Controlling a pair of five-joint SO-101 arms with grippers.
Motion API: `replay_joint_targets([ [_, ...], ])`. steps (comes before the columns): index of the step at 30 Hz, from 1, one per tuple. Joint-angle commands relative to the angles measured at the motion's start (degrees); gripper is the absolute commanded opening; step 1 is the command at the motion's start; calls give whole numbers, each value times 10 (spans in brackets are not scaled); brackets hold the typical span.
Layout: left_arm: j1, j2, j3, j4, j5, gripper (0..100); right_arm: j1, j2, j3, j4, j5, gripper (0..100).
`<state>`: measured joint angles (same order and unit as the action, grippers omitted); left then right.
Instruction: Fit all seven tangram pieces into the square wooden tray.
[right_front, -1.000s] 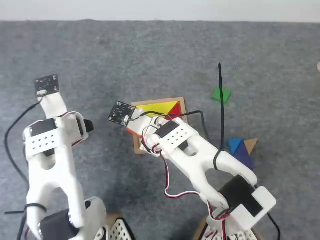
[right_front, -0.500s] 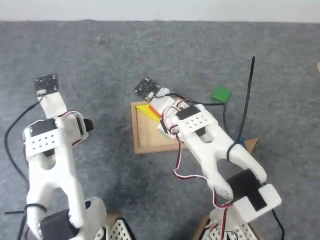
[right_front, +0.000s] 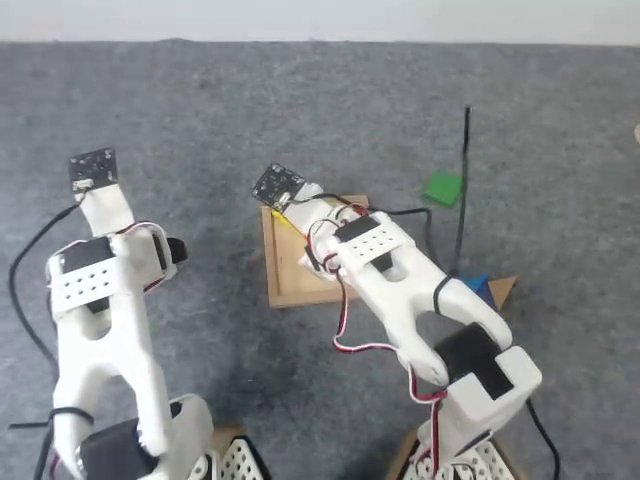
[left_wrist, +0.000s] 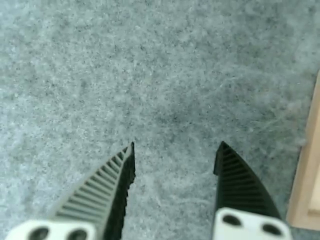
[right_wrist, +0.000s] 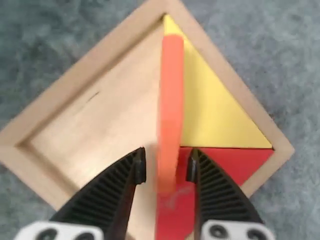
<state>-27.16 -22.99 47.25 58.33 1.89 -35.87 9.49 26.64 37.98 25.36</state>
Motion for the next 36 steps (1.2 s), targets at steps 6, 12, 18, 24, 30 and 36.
replay_joint_targets([
  [6,-4,-18,-4,-11,4,250,-29,1,-18,19,-6,113],
  [12,-4,-18,-4,-11,4,250,-31,-14,-25,47,-7,113],
  [18,-4,-18,-4,-11,4,250,-65,-88,-7,105,-10,114],
  [24,-4,-18,-2,-18,4,250,-61,-133,18,109,-7,112],
  [30,-4,-18,-2,-18,4,250,-10,-85,18,49,-7,112],
  [36,-4,-18,-2,-17,4,250,-11,-21,3,7,-6,112],
])
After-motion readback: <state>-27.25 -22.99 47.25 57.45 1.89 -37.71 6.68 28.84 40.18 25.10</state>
